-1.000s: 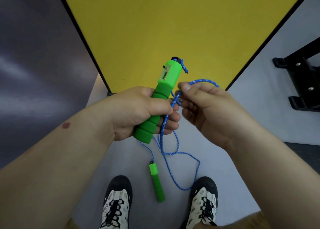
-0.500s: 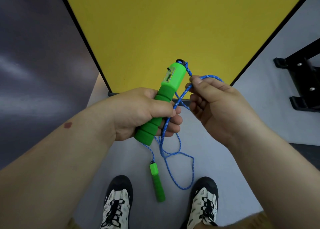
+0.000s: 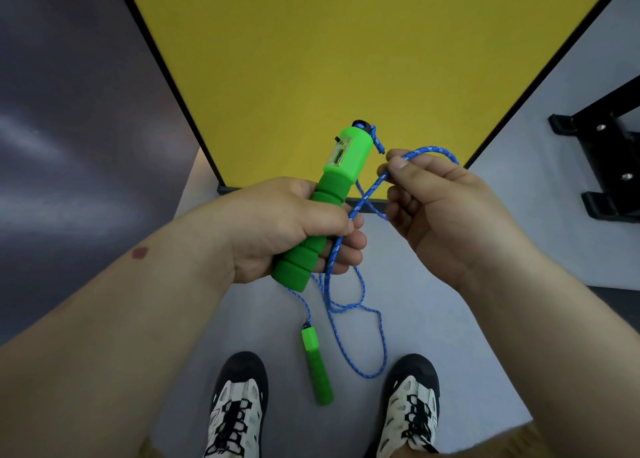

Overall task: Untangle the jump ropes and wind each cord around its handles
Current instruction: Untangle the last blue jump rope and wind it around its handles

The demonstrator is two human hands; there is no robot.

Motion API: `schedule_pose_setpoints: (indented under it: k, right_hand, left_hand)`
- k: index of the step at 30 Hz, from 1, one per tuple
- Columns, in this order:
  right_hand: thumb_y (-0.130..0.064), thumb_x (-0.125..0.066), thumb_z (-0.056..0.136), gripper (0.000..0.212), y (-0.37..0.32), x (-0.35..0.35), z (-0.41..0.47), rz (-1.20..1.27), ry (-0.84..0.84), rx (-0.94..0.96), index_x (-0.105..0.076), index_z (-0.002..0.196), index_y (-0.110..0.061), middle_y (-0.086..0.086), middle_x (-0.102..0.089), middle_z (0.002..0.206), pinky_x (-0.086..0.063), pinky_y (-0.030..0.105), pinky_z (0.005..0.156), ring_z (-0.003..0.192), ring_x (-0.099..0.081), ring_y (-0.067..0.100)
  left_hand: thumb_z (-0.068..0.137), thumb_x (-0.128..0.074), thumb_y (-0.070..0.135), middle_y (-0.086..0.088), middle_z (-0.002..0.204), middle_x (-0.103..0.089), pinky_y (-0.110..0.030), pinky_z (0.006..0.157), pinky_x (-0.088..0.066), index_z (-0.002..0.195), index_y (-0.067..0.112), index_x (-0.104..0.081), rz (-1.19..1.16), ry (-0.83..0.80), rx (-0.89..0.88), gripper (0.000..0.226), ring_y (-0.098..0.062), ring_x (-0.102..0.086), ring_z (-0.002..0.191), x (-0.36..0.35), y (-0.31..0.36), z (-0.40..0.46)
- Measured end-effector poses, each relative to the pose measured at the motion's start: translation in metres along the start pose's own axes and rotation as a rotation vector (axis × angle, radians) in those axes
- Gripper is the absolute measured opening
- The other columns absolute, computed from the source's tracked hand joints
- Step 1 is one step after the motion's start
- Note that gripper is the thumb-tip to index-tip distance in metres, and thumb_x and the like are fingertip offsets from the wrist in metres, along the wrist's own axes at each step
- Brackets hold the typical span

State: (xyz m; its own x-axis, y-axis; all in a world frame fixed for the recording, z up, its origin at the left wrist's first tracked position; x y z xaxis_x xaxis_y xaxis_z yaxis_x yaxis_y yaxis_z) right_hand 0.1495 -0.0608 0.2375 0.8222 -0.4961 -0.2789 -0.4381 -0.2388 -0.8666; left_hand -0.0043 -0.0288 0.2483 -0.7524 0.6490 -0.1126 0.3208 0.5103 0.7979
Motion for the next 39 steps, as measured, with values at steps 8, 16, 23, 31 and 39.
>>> schedule_pose_setpoints:
  k: [8, 16, 23, 31, 39]
  right_hand:
    - [-0.014, -0.066, 0.093, 0.006, 0.014, -0.020, -0.009, -0.172, -0.226, -0.104, -0.071, 0.096, -0.011, 0.001, -0.069, 0.074, -0.046, 0.023, 0.060, 0.061, -0.054, 0.010]
    - [-0.016, -0.068, 0.093, 0.006, -0.001, -0.001, 0.000, -0.029, 0.001, 0.012, -0.074, 0.092, -0.016, 0.003, -0.072, 0.089, -0.049, 0.023, 0.061, 0.062, -0.055, 0.009]
    - [-0.017, -0.067, 0.092, 0.004, 0.012, -0.016, -0.008, -0.153, -0.195, -0.111, -0.070, 0.091, -0.014, -0.002, -0.070, 0.077, -0.047, 0.025, 0.063, 0.062, -0.055, 0.010]
    - [-0.013, -0.071, 0.089, 0.004, 0.002, -0.009, -0.005, -0.114, -0.079, 0.008, -0.074, 0.087, -0.015, 0.003, -0.072, 0.092, -0.048, 0.024, 0.061, 0.066, -0.057, 0.011]
    - [-0.020, -0.071, 0.091, 0.010, 0.005, -0.008, -0.004, -0.105, -0.079, -0.057, -0.070, 0.082, -0.016, -0.001, -0.069, 0.078, -0.049, 0.025, 0.062, 0.061, -0.055, 0.010]
  left_hand:
    - [0.095, -0.056, 0.000, -0.010, 0.078, -0.071, -0.033, 0.071, -0.062, 0.095, 0.004, -0.064, 0.002, -0.018, -0.017, 0.009, -0.022, -0.072, 0.071, 0.000, 0.001, 0.001]
    - [0.094, -0.059, 0.001, -0.011, 0.077, -0.072, -0.035, 0.072, -0.063, 0.093, 0.003, -0.065, 0.004, -0.007, -0.009, 0.007, -0.022, -0.073, 0.071, 0.000, 0.000, 0.000]
    - [0.095, -0.058, 0.001, -0.009, 0.076, -0.071, -0.035, 0.074, -0.062, 0.090, 0.006, -0.066, 0.014, -0.008, -0.022, 0.010, -0.021, -0.072, 0.069, 0.000, 0.002, 0.000]
    - [0.094, -0.059, 0.002, -0.010, 0.077, -0.072, -0.032, 0.071, -0.063, 0.093, 0.004, -0.065, 0.020, -0.018, -0.007, 0.007, -0.021, -0.073, 0.070, -0.001, 0.000, 0.000]
    - [0.095, -0.058, 0.002, -0.011, 0.078, -0.072, -0.033, 0.071, -0.063, 0.094, 0.003, -0.064, 0.016, -0.020, -0.010, 0.006, -0.022, -0.072, 0.071, -0.001, 0.001, 0.000]
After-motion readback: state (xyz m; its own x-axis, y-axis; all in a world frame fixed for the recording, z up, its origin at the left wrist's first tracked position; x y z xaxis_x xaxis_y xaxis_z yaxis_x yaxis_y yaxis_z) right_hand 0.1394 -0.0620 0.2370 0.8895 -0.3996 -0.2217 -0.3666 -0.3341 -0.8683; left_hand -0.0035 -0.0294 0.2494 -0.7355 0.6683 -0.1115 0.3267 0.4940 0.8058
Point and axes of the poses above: each hand's wrist, its own z-axis towards the middle knuckle, its own x-axis out of the back of the hand, y = z × x, the point moved 7 cm from there along z, towards the middle knuckle
